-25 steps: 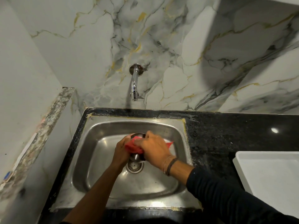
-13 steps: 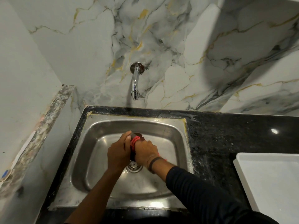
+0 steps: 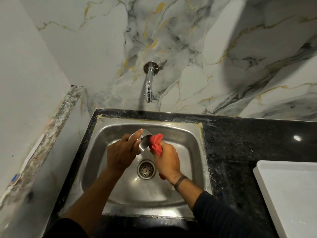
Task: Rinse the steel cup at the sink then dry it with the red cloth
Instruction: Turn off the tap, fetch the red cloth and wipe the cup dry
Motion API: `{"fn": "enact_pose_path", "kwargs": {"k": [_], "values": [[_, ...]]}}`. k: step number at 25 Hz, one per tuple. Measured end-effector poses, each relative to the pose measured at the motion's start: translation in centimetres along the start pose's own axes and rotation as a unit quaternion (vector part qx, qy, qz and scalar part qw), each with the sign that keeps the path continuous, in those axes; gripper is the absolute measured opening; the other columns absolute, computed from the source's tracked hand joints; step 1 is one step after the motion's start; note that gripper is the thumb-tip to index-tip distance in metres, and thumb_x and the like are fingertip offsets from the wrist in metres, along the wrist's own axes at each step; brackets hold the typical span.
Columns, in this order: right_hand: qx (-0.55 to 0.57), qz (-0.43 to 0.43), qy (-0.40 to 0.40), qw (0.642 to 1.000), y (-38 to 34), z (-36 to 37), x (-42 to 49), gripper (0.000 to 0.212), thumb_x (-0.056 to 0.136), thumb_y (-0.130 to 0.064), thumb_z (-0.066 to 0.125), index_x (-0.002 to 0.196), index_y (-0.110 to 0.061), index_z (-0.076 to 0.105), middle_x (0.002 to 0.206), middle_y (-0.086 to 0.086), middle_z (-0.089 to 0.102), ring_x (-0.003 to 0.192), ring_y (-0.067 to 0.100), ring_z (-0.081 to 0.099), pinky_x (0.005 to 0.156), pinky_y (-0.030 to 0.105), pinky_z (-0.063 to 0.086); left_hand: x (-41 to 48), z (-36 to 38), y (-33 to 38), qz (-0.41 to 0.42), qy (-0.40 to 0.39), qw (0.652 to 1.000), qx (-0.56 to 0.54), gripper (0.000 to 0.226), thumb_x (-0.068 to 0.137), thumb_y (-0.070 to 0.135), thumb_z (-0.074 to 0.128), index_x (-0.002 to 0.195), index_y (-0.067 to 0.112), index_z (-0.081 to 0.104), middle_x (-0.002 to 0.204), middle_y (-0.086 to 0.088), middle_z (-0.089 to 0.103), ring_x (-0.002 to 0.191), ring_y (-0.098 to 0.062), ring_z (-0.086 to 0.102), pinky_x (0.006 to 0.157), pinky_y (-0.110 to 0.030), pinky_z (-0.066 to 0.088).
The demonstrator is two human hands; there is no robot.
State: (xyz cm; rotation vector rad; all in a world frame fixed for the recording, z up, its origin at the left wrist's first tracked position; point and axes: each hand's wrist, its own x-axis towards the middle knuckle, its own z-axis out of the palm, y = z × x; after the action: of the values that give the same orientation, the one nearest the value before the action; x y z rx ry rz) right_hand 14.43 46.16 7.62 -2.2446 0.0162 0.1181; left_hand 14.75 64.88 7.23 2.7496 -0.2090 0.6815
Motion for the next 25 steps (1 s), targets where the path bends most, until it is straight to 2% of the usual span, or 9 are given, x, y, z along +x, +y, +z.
{"fn": "enact_pose_path", "kwargs": {"k": [2, 9, 12, 15, 17, 19, 20, 22, 25], "values": [[-0.074, -0.078, 0.042, 0.993, -1.0, 1.3, -0.3, 0.022, 0.1, -0.004, 0.055, 0.098, -0.02, 0.069, 0.085, -0.004, 0.067, 0.086, 0.019, 0.054, 0.067, 0.033, 0.044, 0.0, 0.2, 1.2, 0.017, -0.005, 1.0, -0.014, 0.049, 0.106, 0.038, 0.044, 0.138, 0.016, 0.073, 0.103, -0.008, 0.083, 0.068, -0.032, 0.079, 0.046, -0.038, 0.058], [-0.185, -0.118, 0.015, 0.975, -0.4, 4.5, -0.7, 0.031, 0.101, -0.002, 0.058, 0.127, -0.018, 0.065, 0.109, 0.007, 0.073, 0.098, 0.026, 0.061, 0.083, 0.038, 0.055, 0.8, 1.0, 1.8, 0.002, -0.005, 0.999, -0.044, 0.052, 0.108, 0.038, 0.041, 0.14, 0.01, 0.071, 0.107, -0.014, 0.083, 0.072, -0.03, 0.08, 0.052, -0.041, 0.062], [0.006, 0.008, -0.164, 0.986, -0.7, 3.4, 0.5, 0.023, 0.098, 0.001, 0.06, 0.115, -0.012, 0.07, 0.107, 0.014, 0.075, 0.096, 0.033, 0.071, 0.088, 0.047, 0.063, 0.1, 1.4, 1.2, -0.032, -0.015, 0.997, -0.07, 0.061, 0.111, 0.048, 0.031, 0.142, 0.013, 0.071, 0.108, -0.013, 0.083, 0.078, -0.031, 0.081, 0.061, -0.044, 0.064], [0.219, 0.135, -0.289, 0.922, -0.3, 1.3, 1.7, 0.024, 0.094, 0.0, 0.068, 0.11, -0.017, 0.076, 0.109, 0.015, 0.078, 0.103, 0.037, 0.076, 0.098, 0.053, 0.062, -0.4, 1.5, 0.0, -0.115, -0.012, 0.981, -0.156, 0.055, 0.108, 0.045, 0.035, 0.144, 0.019, 0.069, 0.125, -0.009, 0.082, 0.104, -0.031, 0.081, 0.087, -0.042, 0.064], [0.239, 0.141, -0.219, 0.935, -0.3, 0.8, 2.0, 0.023, 0.087, -0.006, 0.071, 0.089, -0.028, 0.077, 0.093, 0.008, 0.078, 0.09, 0.034, 0.077, 0.087, 0.048, 0.063, -0.4, 1.5, -1.0, -0.153, 0.006, 0.972, -0.18, 0.056, 0.108, 0.047, 0.033, 0.142, 0.021, 0.069, 0.125, -0.009, 0.083, 0.106, -0.032, 0.081, 0.087, -0.035, 0.058], [0.1, 0.058, -0.084, 0.99, -0.6, 1.1, 2.1, 0.018, 0.088, -0.013, 0.065, 0.075, -0.026, 0.069, 0.075, -0.001, 0.07, 0.071, 0.023, 0.066, 0.069, 0.04, 0.054, -0.4, 1.4, -1.0, -0.174, 0.012, 0.967, -0.188, 0.055, 0.108, 0.048, 0.034, 0.141, 0.023, 0.07, 0.122, -0.009, 0.083, 0.106, -0.032, 0.08, 0.087, -0.032, 0.054], [-0.006, -0.002, -0.042, 0.999, -0.6, 1.5, 2.0, 0.017, 0.092, -0.014, 0.061, 0.081, -0.024, 0.067, 0.077, -0.001, 0.069, 0.075, 0.023, 0.061, 0.067, 0.039, 0.051, -0.5, 1.4, -0.6, -0.167, 0.011, 0.967, -0.189, 0.053, 0.109, 0.045, 0.036, 0.141, 0.023, 0.07, 0.123, -0.01, 0.083, 0.108, -0.032, 0.08, 0.089, -0.033, 0.056], [-0.17, -0.076, -0.032, 0.982, -0.9, 3.0, 1.4, 0.016, 0.095, -0.009, 0.06, 0.104, -0.019, 0.067, 0.091, 0.006, 0.07, 0.088, 0.028, 0.059, 0.071, 0.04, 0.053, -0.4, 1.6, 0.4, -0.117, 0.003, 0.977, -0.177, 0.051, 0.109, 0.04, 0.039, 0.142, 0.017, 0.07, 0.124, -0.013, 0.083, 0.107, -0.033, 0.081, 0.088, -0.041, 0.064], [-0.067, -0.009, -0.127, 0.99, -0.9, 4.5, 1.0, 0.025, 0.093, -0.001, 0.064, 0.115, -0.012, 0.068, 0.1, 0.012, 0.073, 0.091, 0.03, 0.069, 0.075, 0.04, 0.059, -0.2, 1.8, 0.8, -0.044, -0.006, 0.993, -0.112, 0.056, 0.109, 0.043, 0.038, 0.14, 0.013, 0.072, 0.112, -0.016, 0.084, 0.088, -0.034, 0.083, 0.068, -0.048, 0.066]]}}
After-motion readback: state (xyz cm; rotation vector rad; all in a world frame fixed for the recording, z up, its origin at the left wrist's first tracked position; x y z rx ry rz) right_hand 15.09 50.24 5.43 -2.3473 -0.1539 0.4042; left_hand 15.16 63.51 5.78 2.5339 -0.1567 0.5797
